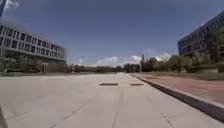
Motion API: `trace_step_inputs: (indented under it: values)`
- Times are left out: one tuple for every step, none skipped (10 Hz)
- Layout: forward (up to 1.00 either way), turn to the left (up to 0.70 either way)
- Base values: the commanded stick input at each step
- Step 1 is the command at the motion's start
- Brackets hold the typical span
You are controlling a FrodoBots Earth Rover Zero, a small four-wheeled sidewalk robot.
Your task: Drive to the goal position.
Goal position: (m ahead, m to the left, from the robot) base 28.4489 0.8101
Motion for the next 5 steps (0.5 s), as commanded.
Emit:
trace_step_inputs:
  values:
    - [0.7,0.02]
    - [0.7,0.02]
    - [0.7,0.02]
    - [0.7,0.02]
    - [0.7,0.02]
